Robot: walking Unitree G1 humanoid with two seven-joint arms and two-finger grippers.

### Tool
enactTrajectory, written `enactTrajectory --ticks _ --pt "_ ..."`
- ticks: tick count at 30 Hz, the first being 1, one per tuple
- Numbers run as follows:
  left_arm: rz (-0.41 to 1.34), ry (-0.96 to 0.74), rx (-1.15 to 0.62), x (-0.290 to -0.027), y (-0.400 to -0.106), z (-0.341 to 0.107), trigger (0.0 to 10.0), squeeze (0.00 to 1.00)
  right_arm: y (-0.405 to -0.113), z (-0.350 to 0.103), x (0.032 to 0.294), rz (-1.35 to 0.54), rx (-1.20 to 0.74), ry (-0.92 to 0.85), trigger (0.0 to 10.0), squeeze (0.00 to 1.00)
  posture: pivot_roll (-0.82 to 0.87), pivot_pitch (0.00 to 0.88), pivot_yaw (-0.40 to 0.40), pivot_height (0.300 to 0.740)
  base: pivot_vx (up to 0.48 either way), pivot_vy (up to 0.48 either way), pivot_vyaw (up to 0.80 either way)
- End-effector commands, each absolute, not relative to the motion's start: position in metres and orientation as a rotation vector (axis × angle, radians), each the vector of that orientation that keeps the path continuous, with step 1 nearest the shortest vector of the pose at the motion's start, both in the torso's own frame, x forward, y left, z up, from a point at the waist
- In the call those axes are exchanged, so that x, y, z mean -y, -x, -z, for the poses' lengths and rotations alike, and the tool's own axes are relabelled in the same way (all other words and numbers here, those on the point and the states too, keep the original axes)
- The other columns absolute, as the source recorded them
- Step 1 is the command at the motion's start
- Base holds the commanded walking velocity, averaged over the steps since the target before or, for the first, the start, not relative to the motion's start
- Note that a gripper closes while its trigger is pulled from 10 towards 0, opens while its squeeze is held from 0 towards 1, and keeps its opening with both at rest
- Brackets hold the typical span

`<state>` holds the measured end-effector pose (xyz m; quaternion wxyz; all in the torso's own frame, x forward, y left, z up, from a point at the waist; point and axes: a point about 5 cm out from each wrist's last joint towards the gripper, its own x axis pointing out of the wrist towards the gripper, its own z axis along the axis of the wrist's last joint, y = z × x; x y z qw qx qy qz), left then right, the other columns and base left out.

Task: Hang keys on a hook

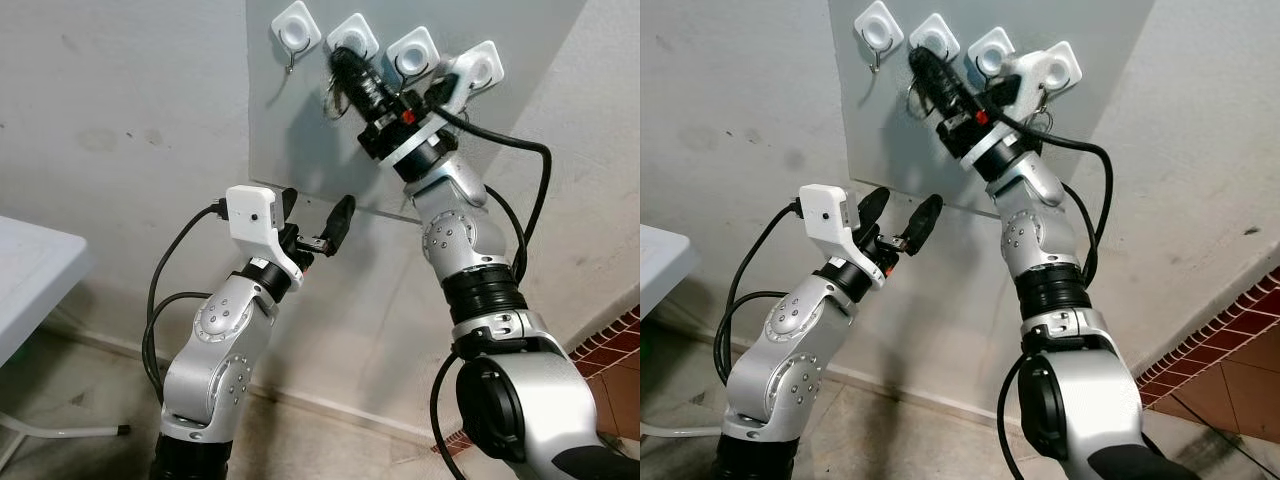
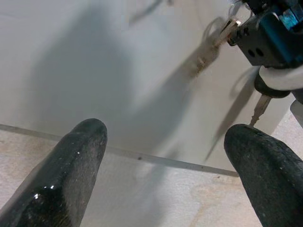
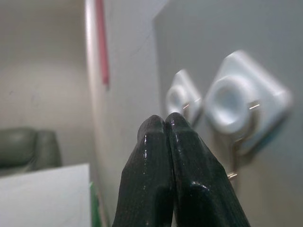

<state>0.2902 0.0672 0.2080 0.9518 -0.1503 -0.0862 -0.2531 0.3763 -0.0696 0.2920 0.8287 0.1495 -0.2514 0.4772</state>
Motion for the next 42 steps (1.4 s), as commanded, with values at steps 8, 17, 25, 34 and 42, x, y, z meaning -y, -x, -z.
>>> enactTrajectory --ticks 8,17,25,34,42 --pt "0.527 0.313 0.201 -0.063 -0.288 -0.217 10.0 0.0 -0.376 -0.291 0.071 -1.062 0.5 -0.253 10.0 0.0 0.02 0.089 -0.108 0.714 0.0 0.0 0.0" --pt "0.527 0.312 0.2 -0.063 -0.288 -0.217 10.0 0.0 -0.374 -0.296 0.074 -1.008 0.573 -0.306 10.0 0.0 0.02 0.089 -0.105 0.714 0.0 0.0 0.0" --pt "0.534 0.313 0.197 -0.062 -0.288 -0.217 10.0 0.0 -0.378 -0.308 0.077 -0.974 0.611 -0.354 10.0 0.0 0.02 0.083 -0.103 0.714 0.0 0.0 0.0" --pt "0.534 0.317 0.199 -0.061 -0.288 -0.217 10.0 0.0 -0.379 -0.317 0.069 -1.02 0.611 -0.351 10.0 0.0 0.02 0.076 -0.11 0.714 0.0 0.0 0.0" --pt "0.536 0.318 0.201 -0.06 -0.287 -0.217 10.0 0.0 -0.383 -0.331 0.073 -0.974 0.654 -0.365 10.0 0.0 0.03 0.068 -0.114 0.714 0.0 0.0 0.0"
